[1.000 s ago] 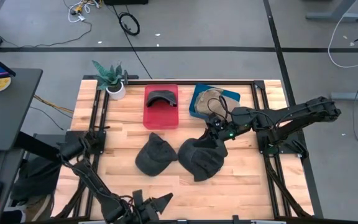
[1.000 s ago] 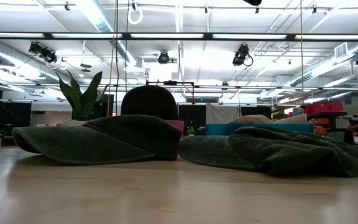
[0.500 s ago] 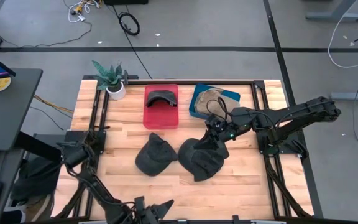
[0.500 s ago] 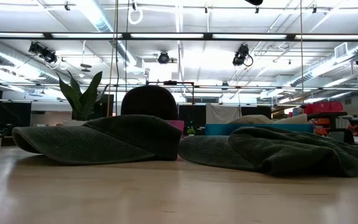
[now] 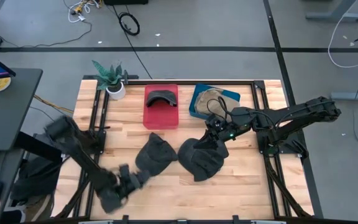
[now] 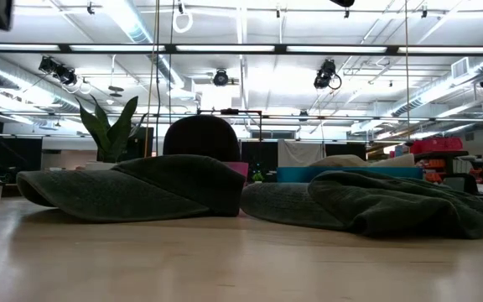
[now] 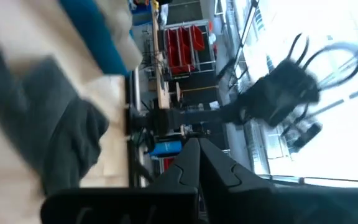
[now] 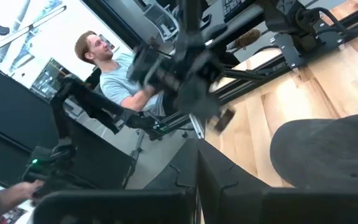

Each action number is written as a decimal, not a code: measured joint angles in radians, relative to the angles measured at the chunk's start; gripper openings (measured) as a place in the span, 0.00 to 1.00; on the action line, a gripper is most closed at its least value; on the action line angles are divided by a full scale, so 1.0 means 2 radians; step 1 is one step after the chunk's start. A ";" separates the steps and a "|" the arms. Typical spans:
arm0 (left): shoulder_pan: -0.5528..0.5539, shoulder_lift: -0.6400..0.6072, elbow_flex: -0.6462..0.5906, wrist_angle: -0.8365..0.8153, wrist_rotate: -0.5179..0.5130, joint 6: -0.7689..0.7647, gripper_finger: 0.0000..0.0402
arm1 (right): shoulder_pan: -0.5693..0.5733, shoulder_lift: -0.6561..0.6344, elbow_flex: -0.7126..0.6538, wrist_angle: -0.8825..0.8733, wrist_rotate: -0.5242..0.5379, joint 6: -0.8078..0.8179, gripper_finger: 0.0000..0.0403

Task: Pick & Place hat
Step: Put the left black cap into the blue bin

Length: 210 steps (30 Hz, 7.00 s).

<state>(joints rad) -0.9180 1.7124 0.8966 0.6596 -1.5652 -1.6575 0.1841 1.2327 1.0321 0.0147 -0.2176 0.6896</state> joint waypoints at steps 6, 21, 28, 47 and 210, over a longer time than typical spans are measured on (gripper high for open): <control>0.027 -0.148 -0.136 -0.042 0.011 0.028 0.00 | 0.000 0.000 0.000 0.000 0.025 0.001 0.02; 0.155 -0.193 0.036 -0.651 0.430 -0.183 0.00 | 0.000 0.000 0.000 -0.002 0.040 -0.009 0.02; 0.129 -0.160 0.120 -0.738 0.383 -0.205 0.00 | 0.000 0.000 0.000 -0.004 0.057 -0.009 0.02; 0.076 -0.083 0.121 -0.755 0.530 -0.261 0.28 | 0.000 0.000 0.000 -0.004 0.062 0.004 0.02; 0.159 0.177 0.368 -1.041 0.612 0.543 0.60 | 0.000 -0.041 0.000 0.101 0.099 0.042 0.02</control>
<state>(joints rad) -0.6005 2.0659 1.6324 -1.4225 -0.3413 -0.5716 0.1841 1.1511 1.0317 0.2175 -0.0190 0.7729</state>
